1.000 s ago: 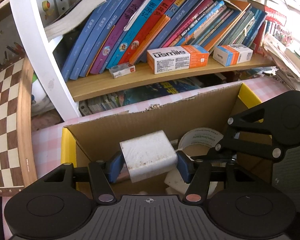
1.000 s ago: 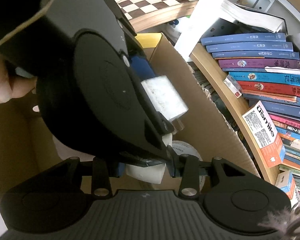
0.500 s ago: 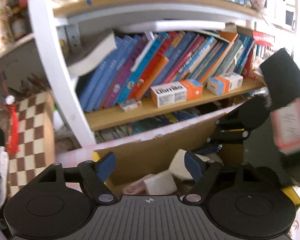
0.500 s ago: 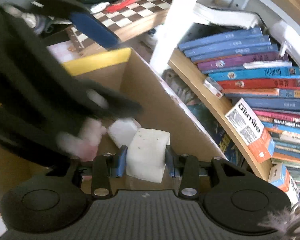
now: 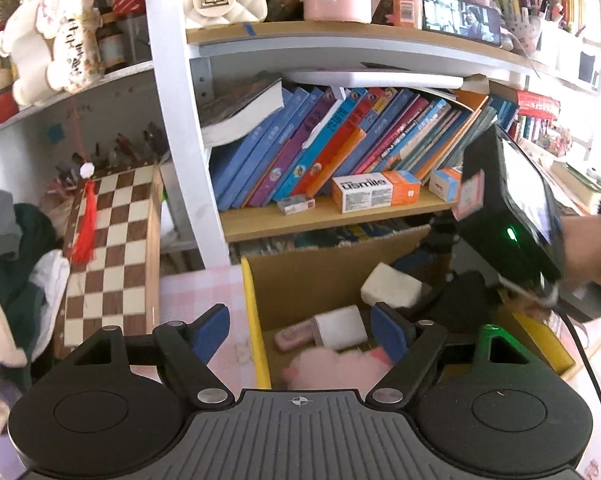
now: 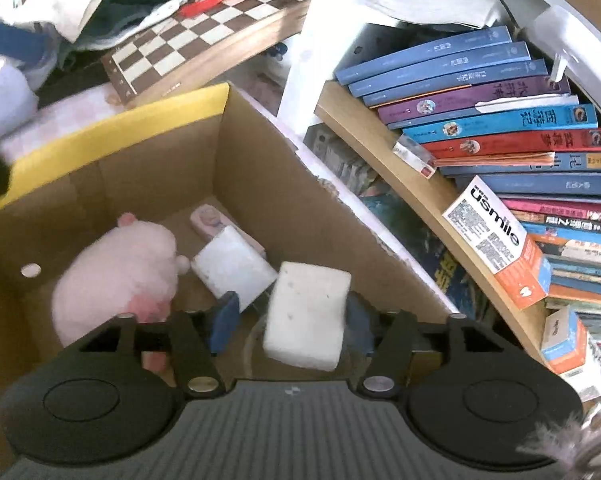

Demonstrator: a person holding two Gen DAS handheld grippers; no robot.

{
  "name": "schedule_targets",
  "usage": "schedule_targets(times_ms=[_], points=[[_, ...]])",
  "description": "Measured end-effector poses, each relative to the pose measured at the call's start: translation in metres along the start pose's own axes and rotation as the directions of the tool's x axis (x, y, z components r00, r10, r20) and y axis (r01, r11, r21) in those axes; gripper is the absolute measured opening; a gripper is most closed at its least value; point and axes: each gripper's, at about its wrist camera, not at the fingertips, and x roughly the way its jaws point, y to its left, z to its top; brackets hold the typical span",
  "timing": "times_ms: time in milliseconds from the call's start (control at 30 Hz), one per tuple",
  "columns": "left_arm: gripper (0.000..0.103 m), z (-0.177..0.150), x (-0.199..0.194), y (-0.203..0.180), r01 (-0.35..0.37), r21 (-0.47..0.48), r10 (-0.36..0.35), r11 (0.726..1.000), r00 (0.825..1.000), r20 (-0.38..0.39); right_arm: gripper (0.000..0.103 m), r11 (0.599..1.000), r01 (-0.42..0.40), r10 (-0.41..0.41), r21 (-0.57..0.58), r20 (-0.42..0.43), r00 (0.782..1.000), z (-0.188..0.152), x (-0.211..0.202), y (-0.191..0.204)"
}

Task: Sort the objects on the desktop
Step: 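Open both tools to release the charger and foam block into the box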

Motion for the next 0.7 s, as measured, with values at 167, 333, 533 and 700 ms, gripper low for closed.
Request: schedule_targets(times_ms=[167, 333, 533, 700], points=[[0.085, -0.012, -0.011, -0.004, -0.007, 0.006, 0.007, 1.000, 1.000, -0.005, 0.085, 1.000, -0.007, 0.006, 0.022, 0.044, 0.999, 0.002, -0.017, 0.003], [0.087, -0.020, -0.025, -0.006, -0.020, 0.003, 0.020, 1.000, 1.000, 0.000, 0.089, 0.999, 0.002, -0.005, 0.043, 0.079, 0.997, 0.002, -0.037, 0.008], [0.088, -0.031, -0.042, -0.007, -0.029, -0.001, 0.029, 1.000, 0.999, 0.018, 0.089, 0.996, 0.024, -0.035, 0.080, 0.131, 0.991, -0.001, -0.067, 0.016], [0.093, -0.039, -0.060, -0.006, -0.050, -0.008, 0.050, 0.999, 0.998, 0.048, 0.090, 0.990, 0.049, -0.073, 0.131, 0.182, 0.981, -0.008, -0.096, 0.022]])
